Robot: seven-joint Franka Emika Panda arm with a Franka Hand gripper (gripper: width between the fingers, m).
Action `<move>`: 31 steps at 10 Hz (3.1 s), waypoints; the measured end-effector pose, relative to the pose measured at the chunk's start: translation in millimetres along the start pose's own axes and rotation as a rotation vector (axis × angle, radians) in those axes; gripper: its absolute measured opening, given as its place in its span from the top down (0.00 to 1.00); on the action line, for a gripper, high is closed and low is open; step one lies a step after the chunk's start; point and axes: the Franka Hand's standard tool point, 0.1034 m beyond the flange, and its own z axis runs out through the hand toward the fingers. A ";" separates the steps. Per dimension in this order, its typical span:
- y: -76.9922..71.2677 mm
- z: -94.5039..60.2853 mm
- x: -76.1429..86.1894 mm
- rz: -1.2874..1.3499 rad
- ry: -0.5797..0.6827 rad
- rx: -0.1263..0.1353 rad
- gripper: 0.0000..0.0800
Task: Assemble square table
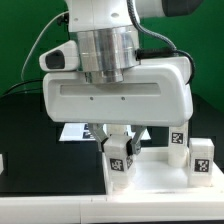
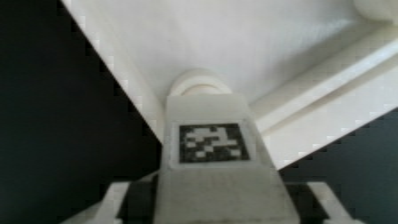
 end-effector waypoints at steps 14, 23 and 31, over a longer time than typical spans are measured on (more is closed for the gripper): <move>-6.9 5.7 -17.5 0.362 0.062 0.026 0.20; -8.8 6.5 -19.0 -0.117 0.082 -0.013 0.55; -10.7 11.0 -17.9 0.877 0.029 0.043 0.64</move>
Offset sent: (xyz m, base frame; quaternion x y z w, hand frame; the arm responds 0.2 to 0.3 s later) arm -0.0111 0.0242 -0.0030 0.0105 0.0060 0.3018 0.9533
